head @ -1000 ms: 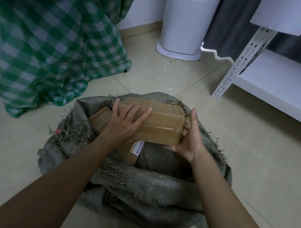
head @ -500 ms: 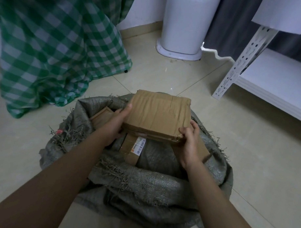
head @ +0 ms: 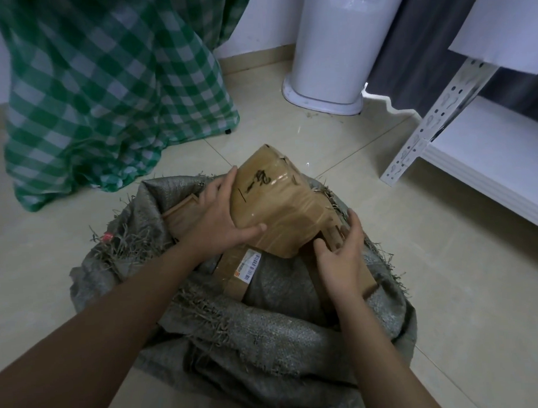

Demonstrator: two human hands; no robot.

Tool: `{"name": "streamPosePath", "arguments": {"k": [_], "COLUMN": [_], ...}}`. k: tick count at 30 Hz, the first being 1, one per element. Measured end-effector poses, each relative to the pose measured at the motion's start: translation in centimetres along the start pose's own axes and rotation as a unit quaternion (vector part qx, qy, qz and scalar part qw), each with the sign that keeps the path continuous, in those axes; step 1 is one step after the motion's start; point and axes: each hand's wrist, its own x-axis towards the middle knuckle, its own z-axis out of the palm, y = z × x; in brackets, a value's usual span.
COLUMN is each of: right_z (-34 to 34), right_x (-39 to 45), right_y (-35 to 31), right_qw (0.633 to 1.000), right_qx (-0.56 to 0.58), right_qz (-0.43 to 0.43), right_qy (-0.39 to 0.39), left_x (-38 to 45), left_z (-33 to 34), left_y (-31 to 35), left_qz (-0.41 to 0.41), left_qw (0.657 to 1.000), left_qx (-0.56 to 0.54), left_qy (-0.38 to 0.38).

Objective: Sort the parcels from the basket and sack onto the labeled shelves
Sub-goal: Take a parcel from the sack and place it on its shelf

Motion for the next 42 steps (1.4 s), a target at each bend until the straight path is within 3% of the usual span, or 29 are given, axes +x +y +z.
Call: {"name": "streamPosePath", "arguments": {"k": [5, 9, 12, 16, 18, 20, 22, 25, 28, 30, 32, 34, 38, 40, 42], "right_z": [0.5, 0.9, 1.4, 0.8, 0.4, 0.5, 0.5, -0.5, -1.5, -1.2, -0.6, 0.0, 0.7, 0.8, 0.6], "right_x": [-0.1, -0.4, -0.9, -0.8, -0.5, -0.7, -0.6, 0.6, 1.8, 1.5, 1.1, 0.6, -0.1, -0.3, -0.2], "right_y": [-1.0, -1.6, -1.9, -2.1, -2.1, -2.1, -2.1, -2.2, -2.3, -2.5, -2.2, -2.0, -1.8, -1.5, -1.1], "right_qw": [0.995, 0.991, 0.986, 0.983, 0.978, 0.977, 0.989, 0.994, 0.959, 0.938, 0.967, 0.995, 0.958, 0.946, 0.939], "right_qx": [-0.015, -0.027, -0.063, -0.047, -0.056, -0.079, -0.041, 0.069, 0.232, 0.291, 0.223, 0.081, -0.149, -0.193, -0.195], "right_qz": [-0.082, -0.12, -0.151, -0.171, -0.175, -0.177, -0.14, 0.028, 0.151, 0.147, 0.087, -0.026, -0.242, -0.252, -0.269], "right_qy": [-0.051, -0.056, -0.031, -0.052, -0.094, -0.093, -0.007, 0.076, -0.061, -0.119, -0.089, -0.048, -0.037, -0.059, -0.084], "left_x": [-0.3, -0.5, -0.4, -0.1, -0.1, 0.1, 0.5, 0.3, 0.0, 0.0, 0.2, 0.1, 0.0, 0.2, 0.2], "left_z": [0.1, 0.2, 1.0, 0.9, 0.9, 0.8, 0.5, -0.6, -0.7, -0.7, -0.8, -0.8, -0.5, -0.5, -0.4], "left_y": [0.3, 1.0, 2.6, 3.7, 4.1, 4.2, 3.3, 1.5, 0.4, -0.3, -0.9, -0.9, 0.3, 0.6, 1.2], "left_qz": [0.075, 0.068, 0.02, 0.049, 0.012, -0.071, -0.144, -0.207, -0.211, -0.233, -0.232, -0.215, -0.156, -0.072, 0.006], "left_qw": [0.994, 0.994, 0.998, 0.997, 0.999, 0.993, 0.959, 0.899, 0.866, 0.853, 0.874, 0.91, 0.952, 0.982, 0.994], "left_qx": [0.076, 0.082, 0.047, 0.04, 0.012, -0.093, -0.245, -0.385, -0.449, -0.462, -0.426, -0.354, -0.256, -0.16, -0.113], "left_qy": [0.006, 0.017, 0.036, 0.045, 0.046, 0.031, 0.006, -0.03, -0.062, -0.069, -0.035, 0.017, 0.067, 0.065, 0.002]}}
